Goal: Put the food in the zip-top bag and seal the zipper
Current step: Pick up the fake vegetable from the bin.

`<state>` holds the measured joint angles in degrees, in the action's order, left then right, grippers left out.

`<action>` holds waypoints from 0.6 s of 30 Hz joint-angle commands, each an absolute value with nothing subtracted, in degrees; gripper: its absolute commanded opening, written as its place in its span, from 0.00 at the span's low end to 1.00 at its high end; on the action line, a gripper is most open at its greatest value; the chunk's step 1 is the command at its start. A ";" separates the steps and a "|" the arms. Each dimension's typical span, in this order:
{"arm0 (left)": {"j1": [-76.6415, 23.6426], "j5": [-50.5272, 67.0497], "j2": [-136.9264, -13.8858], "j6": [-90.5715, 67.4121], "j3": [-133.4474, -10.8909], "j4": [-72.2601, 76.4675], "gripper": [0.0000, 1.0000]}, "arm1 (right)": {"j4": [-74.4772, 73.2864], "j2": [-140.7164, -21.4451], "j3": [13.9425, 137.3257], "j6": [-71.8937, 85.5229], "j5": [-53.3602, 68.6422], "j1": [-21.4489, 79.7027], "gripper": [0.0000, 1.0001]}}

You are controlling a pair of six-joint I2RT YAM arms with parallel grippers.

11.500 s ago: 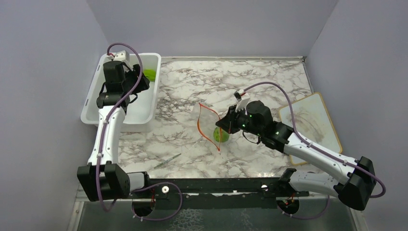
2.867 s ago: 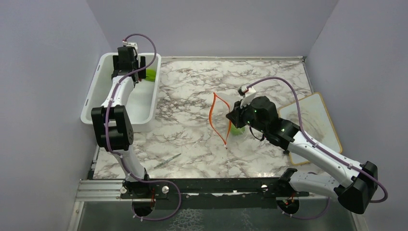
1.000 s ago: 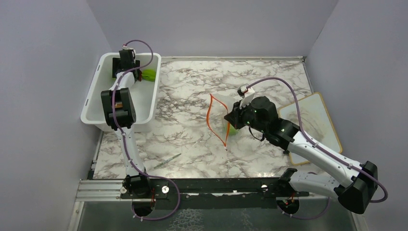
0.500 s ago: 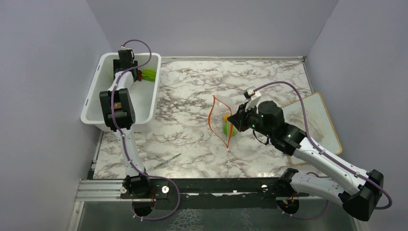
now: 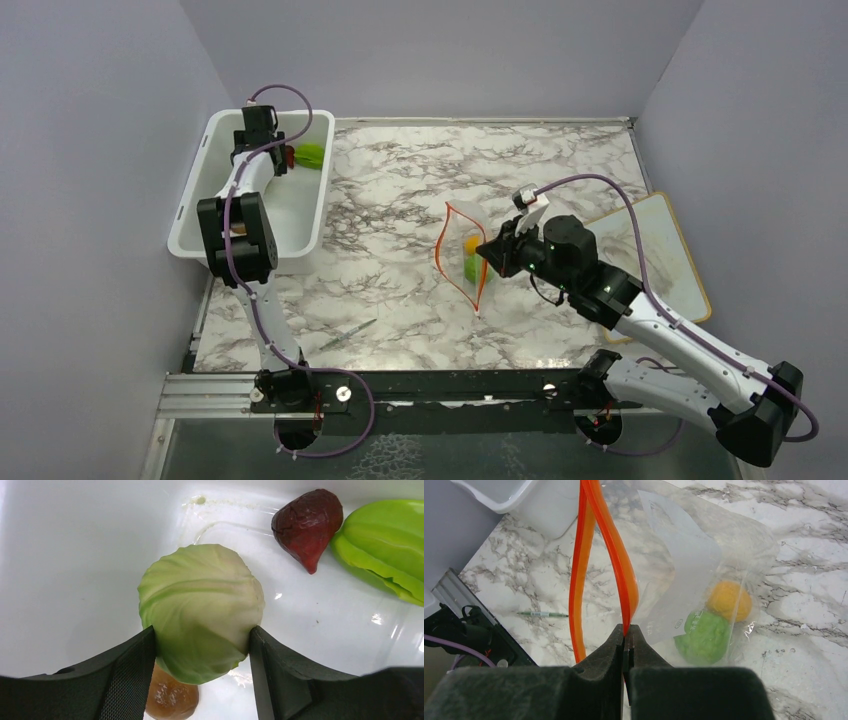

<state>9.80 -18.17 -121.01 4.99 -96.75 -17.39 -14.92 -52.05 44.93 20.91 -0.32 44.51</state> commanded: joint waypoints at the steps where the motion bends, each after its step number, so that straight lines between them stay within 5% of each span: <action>1: 9.25 -17.45 -115.17 3.17 -95.35 -17.47 0.41 | -12.18 -51.09 43.92 21.84 1.14 44.38 0.01; 18: 5.27 -11.51 -95.11 -2.27 -79.91 -21.02 0.32 | -11.72 -53.52 45.77 23.28 3.57 44.34 0.01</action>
